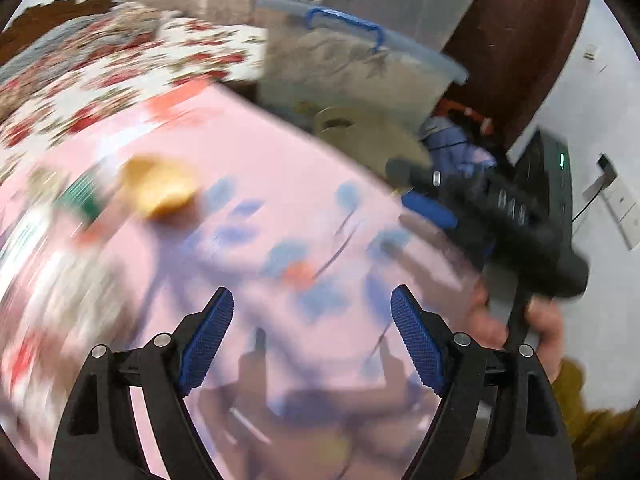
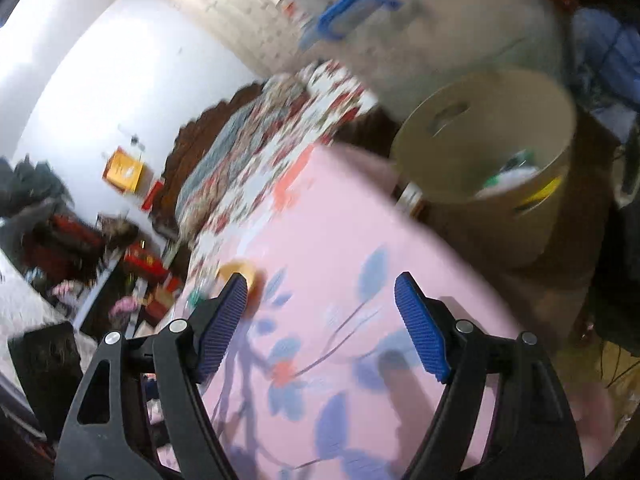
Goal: Collect trash
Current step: 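Move both open tools back over the table, then grasp the crumpled white paper ball with the right tool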
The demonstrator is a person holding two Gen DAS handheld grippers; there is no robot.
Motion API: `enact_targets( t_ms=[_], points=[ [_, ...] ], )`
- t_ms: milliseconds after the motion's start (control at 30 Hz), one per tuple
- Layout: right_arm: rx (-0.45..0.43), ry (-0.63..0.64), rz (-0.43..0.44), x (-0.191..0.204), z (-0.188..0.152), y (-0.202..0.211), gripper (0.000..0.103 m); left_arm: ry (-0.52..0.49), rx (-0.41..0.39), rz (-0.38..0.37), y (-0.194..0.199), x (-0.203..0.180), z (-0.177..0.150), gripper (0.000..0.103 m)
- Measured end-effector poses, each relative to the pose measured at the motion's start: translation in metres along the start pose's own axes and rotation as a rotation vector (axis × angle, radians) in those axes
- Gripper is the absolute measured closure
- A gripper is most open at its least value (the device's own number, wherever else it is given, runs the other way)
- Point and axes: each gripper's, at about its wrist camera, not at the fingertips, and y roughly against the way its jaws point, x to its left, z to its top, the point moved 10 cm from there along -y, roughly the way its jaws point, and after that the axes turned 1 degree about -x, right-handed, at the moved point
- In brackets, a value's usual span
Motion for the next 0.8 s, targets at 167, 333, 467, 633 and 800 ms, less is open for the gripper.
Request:
enact_targets(
  t_ms=[167,333,467,633,800],
  points=[
    [0.115,0.052,0.032,0.041,-0.048,-0.027,0.026,0.091,-0.034,0.09,0.05,0.054,-0.062,0.026],
    [0.201,0.102,0.046,0.073,-0.086,-0.047,0.026,0.235,-0.059,0.115,0.09,0.099,-0.106,0.026],
    [0.258,0.154,0.057,0.099,-0.11,-0.062,0.034,0.336,-0.084,0.121,0.11,0.125,-0.13,0.026],
    [0.281,0.266,0.046,0.131,-0.121,-0.081,0.036,0.383,-0.118,0.097,0.124,0.141,-0.129,0.027],
    [0.321,0.4,0.017,0.163,-0.124,-0.122,0.035,0.401,-0.149,0.049,0.129,0.139,-0.118,0.027]
  ],
)
